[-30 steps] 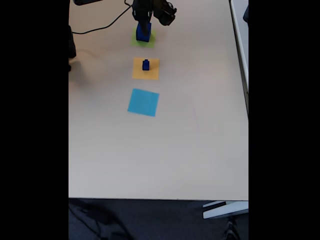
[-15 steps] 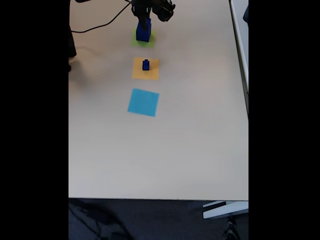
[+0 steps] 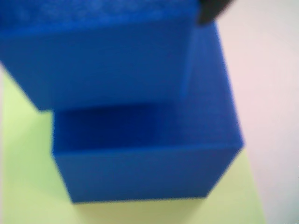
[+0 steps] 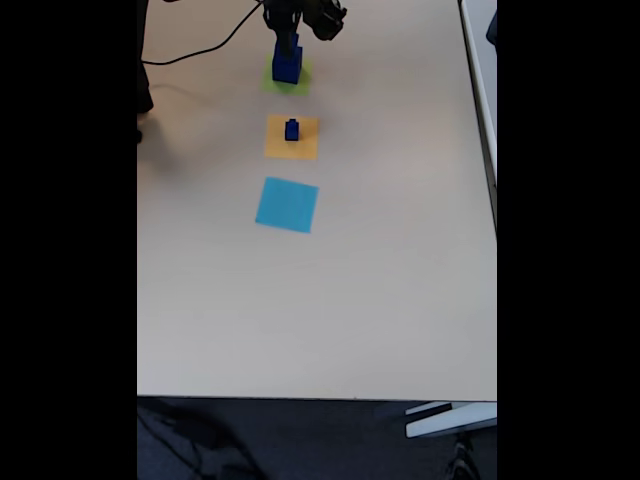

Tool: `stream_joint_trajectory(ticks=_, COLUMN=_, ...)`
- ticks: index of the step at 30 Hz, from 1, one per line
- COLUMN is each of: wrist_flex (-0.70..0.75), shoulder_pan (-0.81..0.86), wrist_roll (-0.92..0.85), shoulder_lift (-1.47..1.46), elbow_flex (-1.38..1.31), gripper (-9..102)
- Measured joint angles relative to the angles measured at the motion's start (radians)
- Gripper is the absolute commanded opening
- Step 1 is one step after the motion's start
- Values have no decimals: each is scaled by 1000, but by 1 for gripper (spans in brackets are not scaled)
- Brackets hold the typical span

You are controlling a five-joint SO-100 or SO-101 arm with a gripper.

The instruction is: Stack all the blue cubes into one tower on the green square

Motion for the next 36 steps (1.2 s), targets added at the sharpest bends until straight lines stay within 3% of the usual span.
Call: stream_joint_trajectory(ticks=36, wrist_flex=3, shoulder_pan=-23, wrist_roll=11, shoulder_lift=-66, elbow_flex=-97, gripper=0)
